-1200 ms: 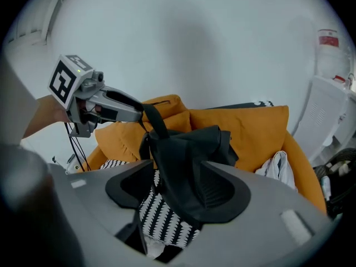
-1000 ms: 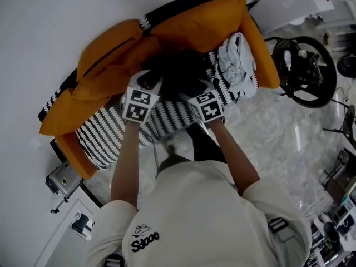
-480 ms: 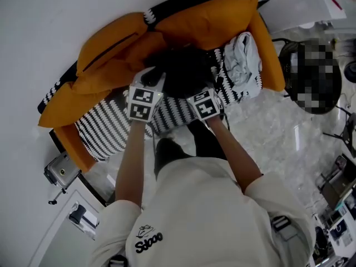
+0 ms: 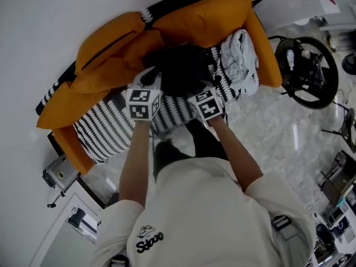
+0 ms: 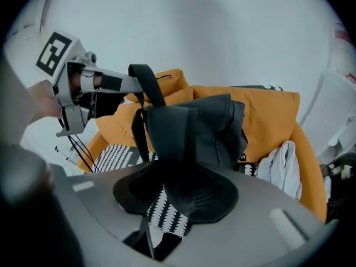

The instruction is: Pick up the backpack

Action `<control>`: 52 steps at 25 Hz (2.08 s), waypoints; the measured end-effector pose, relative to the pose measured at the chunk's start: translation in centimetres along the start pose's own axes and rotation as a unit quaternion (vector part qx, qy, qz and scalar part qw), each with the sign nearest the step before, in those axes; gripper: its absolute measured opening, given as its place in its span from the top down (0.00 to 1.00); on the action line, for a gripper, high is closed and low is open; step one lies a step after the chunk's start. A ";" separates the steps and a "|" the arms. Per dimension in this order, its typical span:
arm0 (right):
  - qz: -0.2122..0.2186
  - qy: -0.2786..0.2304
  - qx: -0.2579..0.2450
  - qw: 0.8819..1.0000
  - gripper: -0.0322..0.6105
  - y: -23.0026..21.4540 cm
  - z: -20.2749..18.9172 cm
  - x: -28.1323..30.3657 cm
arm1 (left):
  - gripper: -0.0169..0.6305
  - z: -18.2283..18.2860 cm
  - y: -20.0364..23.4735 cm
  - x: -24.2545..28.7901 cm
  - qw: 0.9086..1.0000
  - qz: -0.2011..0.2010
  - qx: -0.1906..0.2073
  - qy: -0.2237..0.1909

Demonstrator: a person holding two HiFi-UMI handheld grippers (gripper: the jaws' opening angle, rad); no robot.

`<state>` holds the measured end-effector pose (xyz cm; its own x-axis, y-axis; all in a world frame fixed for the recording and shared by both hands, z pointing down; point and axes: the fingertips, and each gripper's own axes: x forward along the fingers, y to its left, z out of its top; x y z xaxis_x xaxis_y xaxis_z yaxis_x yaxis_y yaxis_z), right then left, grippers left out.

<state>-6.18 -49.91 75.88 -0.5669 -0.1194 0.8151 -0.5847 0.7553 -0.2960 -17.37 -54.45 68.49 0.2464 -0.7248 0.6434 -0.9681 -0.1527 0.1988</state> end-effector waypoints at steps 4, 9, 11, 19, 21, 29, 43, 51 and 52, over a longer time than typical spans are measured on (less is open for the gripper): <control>0.012 -0.022 0.013 1.000 0.76 1.2 0.6 -1.8 | 0.94 -1.0 -0.3 -1.4 0.999 -0.007 -0.049 -0.013; 0.019 -0.047 0.029 0.998 0.78 3.7 2.1 -4.6 | 0.94 -1.7 -0.5 -3.4 0.997 -0.016 -0.068 -0.028; 0.026 -0.063 0.033 0.997 0.80 4.8 2.7 -6.1 | 0.95 -1.5 -1.0 -4.1 0.997 -0.020 -0.067 -0.034; 0.020 -0.158 0.010 0.987 0.81 9.1 3.1 -12.3 | 0.95 -0.4 -4.1 -9.5 0.994 -0.056 -0.040 -0.082; 0.024 -0.176 0.020 0.984 0.81 10.0 3.0 -13.7 | 0.95 0.1 -4.9 -11.1 0.992 -0.066 -0.029 -0.100; 0.028 -0.234 0.009 0.972 0.82 15.1 2.6 -18.9 | 0.95 1.7 -6.7 -18.1 0.984 -0.079 -0.002 -0.160; -0.006 -0.278 -0.054 0.959 0.82 26.0 -0.8 -27.1 | 0.95 0.9 -10.4 -31.3 0.969 -0.087 0.073 -0.220; -0.011 -0.317 -0.071 0.946 0.82 30.9 -2.0 -31.6 | 0.95 1.3 -12.5 -38.2 0.957 -0.056 0.132 -0.251; -0.011 -0.322 -0.073 0.944 0.82 31.4 -2.1 -32.2 | 0.95 1.3 -12.8 -39.1 0.955 -0.052 0.137 -0.256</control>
<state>-5.05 -20.98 41.35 -0.8184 -0.4669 0.3351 -0.5405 0.8233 -0.1730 -14.72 -25.06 39.80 0.3560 -0.9187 0.1708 -0.9322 -0.3620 -0.0041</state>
